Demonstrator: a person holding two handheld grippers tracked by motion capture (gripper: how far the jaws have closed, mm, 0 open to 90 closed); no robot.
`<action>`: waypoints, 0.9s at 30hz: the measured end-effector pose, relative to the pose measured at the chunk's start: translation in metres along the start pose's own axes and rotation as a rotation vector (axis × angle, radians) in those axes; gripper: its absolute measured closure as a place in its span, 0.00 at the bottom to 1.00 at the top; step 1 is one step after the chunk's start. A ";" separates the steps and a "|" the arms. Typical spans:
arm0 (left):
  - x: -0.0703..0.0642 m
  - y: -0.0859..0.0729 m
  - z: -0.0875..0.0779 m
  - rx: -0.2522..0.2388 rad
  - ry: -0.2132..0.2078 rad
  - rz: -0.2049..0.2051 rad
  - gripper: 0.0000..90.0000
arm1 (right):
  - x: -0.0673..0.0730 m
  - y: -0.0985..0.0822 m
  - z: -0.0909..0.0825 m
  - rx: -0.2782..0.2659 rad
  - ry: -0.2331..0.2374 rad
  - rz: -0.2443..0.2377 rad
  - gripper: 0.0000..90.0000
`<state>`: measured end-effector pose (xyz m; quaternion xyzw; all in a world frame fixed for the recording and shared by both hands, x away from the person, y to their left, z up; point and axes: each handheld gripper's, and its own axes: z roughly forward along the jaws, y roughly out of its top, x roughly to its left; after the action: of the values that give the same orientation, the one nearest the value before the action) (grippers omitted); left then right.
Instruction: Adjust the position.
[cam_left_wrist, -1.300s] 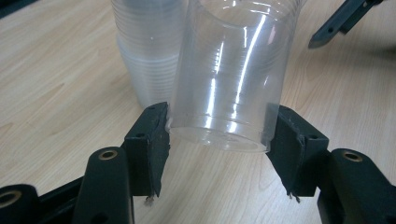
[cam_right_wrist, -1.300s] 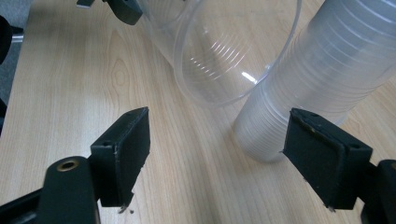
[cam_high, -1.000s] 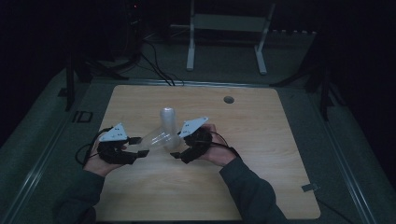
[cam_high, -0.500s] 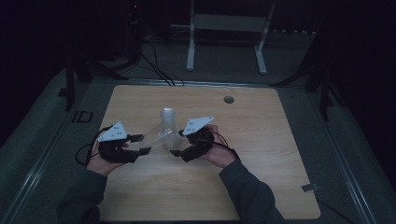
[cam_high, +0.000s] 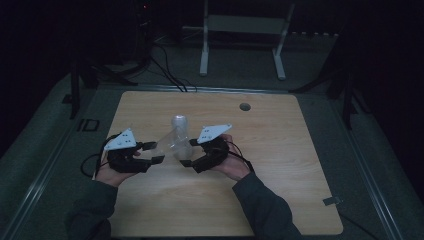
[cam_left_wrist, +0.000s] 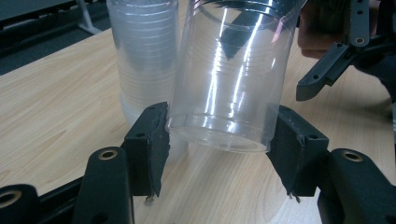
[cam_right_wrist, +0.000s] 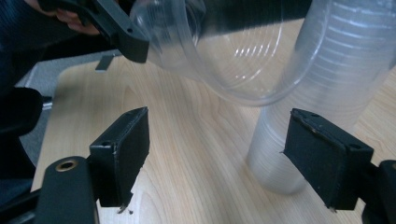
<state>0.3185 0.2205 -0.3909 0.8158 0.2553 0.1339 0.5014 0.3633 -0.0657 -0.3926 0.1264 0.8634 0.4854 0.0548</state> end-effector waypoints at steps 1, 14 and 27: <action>0.000 0.000 0.000 -0.002 -0.002 -0.001 0.47 | 0.000 0.000 0.000 -0.004 0.004 0.007 0.24; 0.001 -0.003 0.002 -0.057 -0.038 -0.028 0.47 | -0.004 -0.002 0.003 -0.096 0.060 0.080 0.24; -0.001 -0.002 0.007 -0.084 -0.061 -0.036 0.47 | -0.007 -0.001 0.004 -0.157 0.091 0.123 0.24</action>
<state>0.3208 0.2153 -0.3957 0.7930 0.2488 0.1103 0.5451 0.3708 -0.0649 -0.3952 0.1524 0.8148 0.5594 -0.0047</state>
